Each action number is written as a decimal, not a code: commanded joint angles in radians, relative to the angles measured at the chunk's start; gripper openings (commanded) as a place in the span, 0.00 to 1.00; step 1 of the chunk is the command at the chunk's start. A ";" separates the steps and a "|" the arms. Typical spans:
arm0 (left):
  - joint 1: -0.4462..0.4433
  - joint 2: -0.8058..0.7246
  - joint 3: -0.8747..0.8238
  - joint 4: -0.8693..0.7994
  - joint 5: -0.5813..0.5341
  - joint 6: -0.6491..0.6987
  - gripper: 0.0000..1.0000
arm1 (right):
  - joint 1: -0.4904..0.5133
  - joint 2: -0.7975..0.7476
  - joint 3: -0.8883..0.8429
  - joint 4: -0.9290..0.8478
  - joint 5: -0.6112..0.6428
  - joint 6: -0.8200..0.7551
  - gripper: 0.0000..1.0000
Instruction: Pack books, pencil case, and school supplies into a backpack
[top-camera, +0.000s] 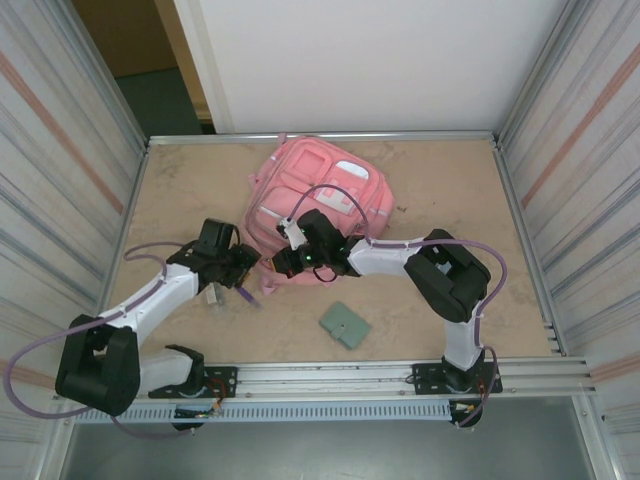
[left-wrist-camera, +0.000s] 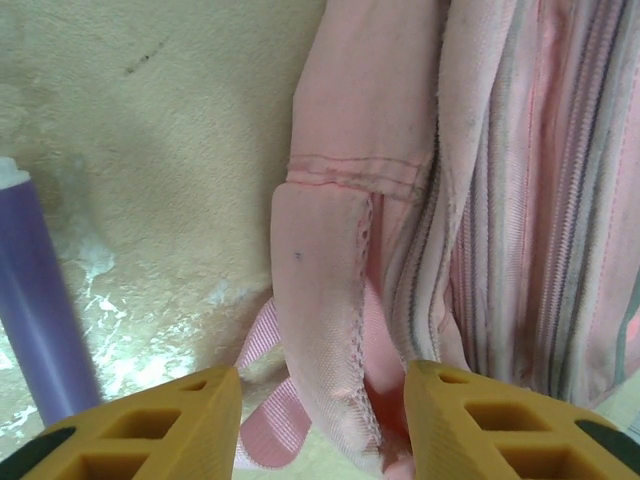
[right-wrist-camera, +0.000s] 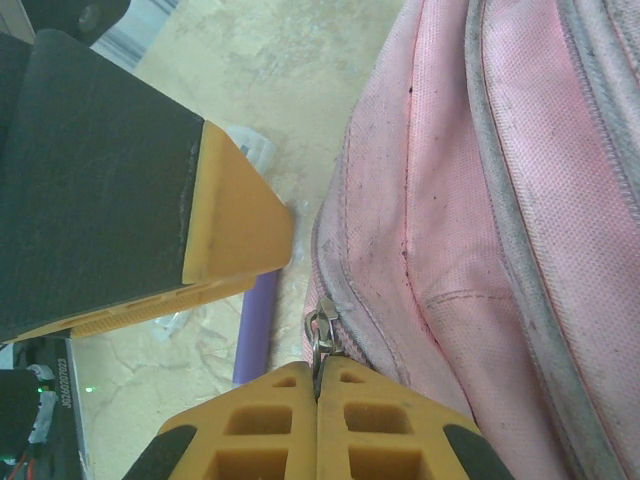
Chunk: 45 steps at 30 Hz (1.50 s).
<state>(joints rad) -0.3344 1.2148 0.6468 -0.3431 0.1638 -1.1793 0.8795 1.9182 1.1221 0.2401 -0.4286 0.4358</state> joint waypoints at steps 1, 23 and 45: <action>0.007 0.028 -0.015 0.013 -0.004 -0.012 0.46 | 0.014 -0.001 0.028 0.040 -0.035 -0.011 0.00; 0.151 0.120 -0.067 0.226 0.060 0.019 0.00 | -0.012 -0.070 -0.118 -0.003 0.005 0.004 0.00; 0.335 0.197 0.056 0.078 0.298 0.192 0.27 | -0.067 -0.307 -0.279 -0.190 0.042 -0.129 0.25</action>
<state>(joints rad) 0.0086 1.4570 0.7338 -0.2291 0.3939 -0.9932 0.7490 1.6230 0.7834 0.0868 -0.3706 0.3584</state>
